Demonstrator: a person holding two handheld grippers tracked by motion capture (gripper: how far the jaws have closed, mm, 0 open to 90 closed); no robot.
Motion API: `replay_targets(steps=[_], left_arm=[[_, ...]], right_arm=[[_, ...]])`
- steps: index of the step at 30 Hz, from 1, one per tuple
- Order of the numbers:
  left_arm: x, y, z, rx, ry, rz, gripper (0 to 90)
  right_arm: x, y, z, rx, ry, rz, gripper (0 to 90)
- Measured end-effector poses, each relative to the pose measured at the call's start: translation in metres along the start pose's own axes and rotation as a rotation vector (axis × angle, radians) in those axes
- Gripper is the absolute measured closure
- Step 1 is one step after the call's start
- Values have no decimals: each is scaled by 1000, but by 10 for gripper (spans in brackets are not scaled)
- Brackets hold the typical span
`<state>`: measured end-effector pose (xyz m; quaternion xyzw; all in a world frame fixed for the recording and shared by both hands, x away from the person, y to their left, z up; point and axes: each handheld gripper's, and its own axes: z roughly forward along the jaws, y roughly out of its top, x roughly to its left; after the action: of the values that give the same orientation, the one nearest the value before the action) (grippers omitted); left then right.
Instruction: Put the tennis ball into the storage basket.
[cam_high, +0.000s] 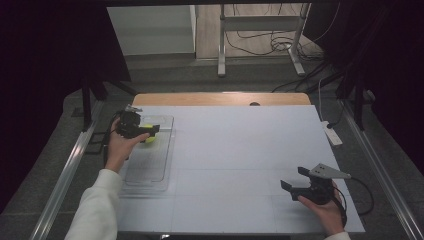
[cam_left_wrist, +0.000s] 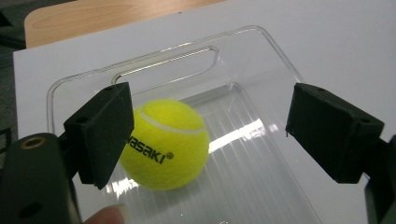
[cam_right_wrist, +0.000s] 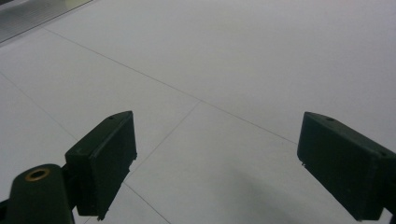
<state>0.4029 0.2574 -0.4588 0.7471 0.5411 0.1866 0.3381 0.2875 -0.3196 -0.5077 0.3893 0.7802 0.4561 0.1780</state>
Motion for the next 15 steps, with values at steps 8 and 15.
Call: replay_targets(steps=[8, 15], left_arm=[[-10, 0, -9, -31, -44, 18, 159], [-21, -4, -20, -56, -84, 40, 158]], right_arm=[[-2, 1, 1, -3, 4, 2, 119], [-2, 1, 2, -4, 10, 0, 120]])
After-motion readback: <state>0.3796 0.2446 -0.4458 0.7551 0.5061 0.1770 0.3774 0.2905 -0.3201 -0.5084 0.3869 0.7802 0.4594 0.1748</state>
